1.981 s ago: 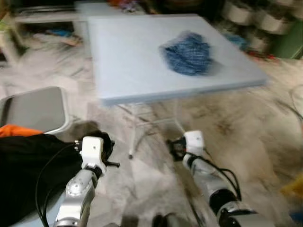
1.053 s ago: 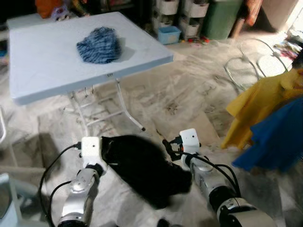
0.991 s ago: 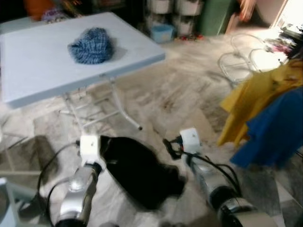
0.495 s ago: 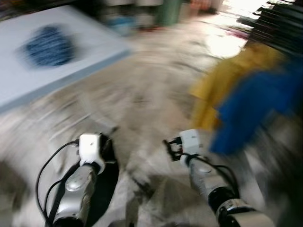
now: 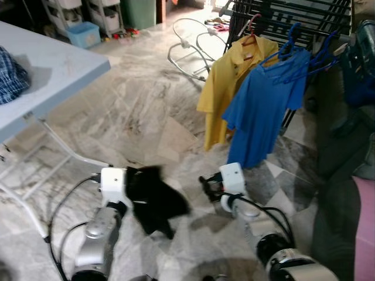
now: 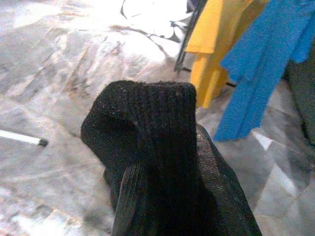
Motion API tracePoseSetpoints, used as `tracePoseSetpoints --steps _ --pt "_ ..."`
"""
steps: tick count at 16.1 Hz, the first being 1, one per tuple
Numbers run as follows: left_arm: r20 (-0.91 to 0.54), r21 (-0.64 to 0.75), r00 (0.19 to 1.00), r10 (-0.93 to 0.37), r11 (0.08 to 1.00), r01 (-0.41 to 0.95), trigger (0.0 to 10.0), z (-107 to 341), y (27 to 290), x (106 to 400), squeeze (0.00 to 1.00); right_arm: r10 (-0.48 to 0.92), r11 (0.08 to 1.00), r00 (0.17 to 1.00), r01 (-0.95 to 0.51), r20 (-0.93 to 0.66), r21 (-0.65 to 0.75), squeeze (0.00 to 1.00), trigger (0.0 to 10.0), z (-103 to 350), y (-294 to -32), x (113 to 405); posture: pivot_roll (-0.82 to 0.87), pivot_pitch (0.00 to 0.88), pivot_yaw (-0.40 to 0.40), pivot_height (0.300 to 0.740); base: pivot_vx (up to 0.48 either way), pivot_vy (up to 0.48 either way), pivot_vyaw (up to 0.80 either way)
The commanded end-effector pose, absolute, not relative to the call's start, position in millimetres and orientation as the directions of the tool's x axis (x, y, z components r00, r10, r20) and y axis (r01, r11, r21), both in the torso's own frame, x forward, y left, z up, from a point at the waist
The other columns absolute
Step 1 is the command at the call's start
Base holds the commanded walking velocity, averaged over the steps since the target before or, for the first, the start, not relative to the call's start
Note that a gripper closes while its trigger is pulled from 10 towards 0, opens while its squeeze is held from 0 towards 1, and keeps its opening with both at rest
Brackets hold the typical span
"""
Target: Hang hanger
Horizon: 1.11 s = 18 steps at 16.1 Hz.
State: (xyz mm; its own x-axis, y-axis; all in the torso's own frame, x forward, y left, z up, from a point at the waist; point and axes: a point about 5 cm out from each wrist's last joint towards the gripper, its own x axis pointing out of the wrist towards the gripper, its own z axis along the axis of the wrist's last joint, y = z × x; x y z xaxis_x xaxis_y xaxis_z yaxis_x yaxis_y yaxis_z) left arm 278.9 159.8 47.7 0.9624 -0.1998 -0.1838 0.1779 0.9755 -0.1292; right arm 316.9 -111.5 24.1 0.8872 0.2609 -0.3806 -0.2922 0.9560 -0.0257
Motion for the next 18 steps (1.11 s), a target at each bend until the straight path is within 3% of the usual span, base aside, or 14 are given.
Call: tracePoseSetpoints --steps 1,8,13,18 --pt "-0.144 -0.119 0.965 -0.22 0.972 0.203 10.0 54.8 158.3 280.6 0.0 0.25 0.96 0.897 -0.278 -0.364 -0.026 0.0 10.0 28.1 -113.3 320.0 0.04 0.117 -0.038 0.74 0.251 0.0 -0.8" --pt "-0.149 -0.107 0.959 -0.242 0.968 0.228 10.0 54.3 154.4 282.8 0.0 0.237 0.962 0.903 -0.27 -0.359 -0.044 0.0 10.0 26.8 -116.5 318.3 0.02 0.111 -0.034 0.74 0.385 0.0 -0.75" --pt "-0.167 -0.123 0.955 -0.245 0.966 0.226 10.0 49.9 152.1 282.7 0.0 0.234 0.961 0.901 -0.27 -0.365 -0.051 0.0 10.0 25.5 -117.8 317.4 0.02 0.09 -0.043 0.74 0.338 0.34 -0.58" --pt "-0.184 -0.118 0.953 -0.239 0.968 0.22 10.0 44.8 152.6 283.6 0.0 0.248 0.955 0.895 -0.29 -0.37 -0.062 0.0 10.0 25.1 -115.8 317.1 0.02 0.064 -0.053 0.74 0.271 0.396 0.0"
